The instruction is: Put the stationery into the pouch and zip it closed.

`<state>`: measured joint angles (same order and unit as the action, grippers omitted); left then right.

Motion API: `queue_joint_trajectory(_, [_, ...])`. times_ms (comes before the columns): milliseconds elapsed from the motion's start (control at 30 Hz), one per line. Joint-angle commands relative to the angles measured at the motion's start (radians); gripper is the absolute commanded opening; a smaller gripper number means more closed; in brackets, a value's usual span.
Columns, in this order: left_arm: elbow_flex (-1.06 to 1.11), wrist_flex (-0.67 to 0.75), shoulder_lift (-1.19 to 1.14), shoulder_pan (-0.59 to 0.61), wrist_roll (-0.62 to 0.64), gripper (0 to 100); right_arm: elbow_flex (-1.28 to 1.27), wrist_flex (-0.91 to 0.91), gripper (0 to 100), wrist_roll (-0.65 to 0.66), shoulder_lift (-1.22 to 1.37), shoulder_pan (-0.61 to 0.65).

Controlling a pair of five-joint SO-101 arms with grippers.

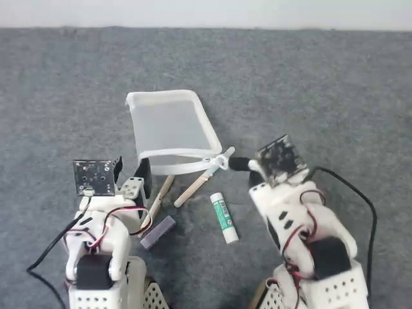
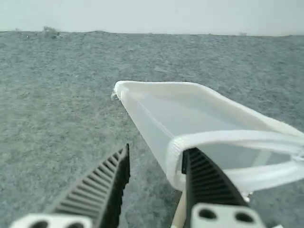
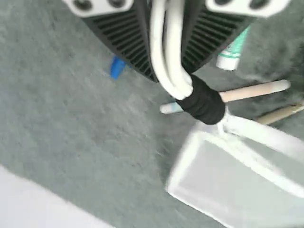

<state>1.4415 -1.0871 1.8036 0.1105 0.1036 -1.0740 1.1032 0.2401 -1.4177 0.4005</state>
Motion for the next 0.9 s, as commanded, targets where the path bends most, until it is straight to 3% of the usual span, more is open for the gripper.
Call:
queue_joint_trajectory(0, [0.022,0.063,0.02,-0.06,0.014,17,0.068,0.033,0.6,0.015,-0.084,0.059])
queue_joint_trajectory(400, [0.035,0.061,0.02,-0.087,0.012,16,0.061,0.067,0.7,0.008,-0.265,0.058])
queue_joint_trajectory(500, [0.042,0.063,0.02,-0.091,-0.04,13,0.061,0.067,0.7,0.0,-0.288,0.058])
queue_joint_trajectory(700, [0.027,0.021,0.02,-0.081,-0.043,21,0.061,0.065,0.7,-0.023,-0.295,-0.007])
queue_joint_trajectory(867, [0.021,0.0,0.02,-0.083,-0.051,19,0.061,0.065,0.7,-0.023,-0.297,-0.012])
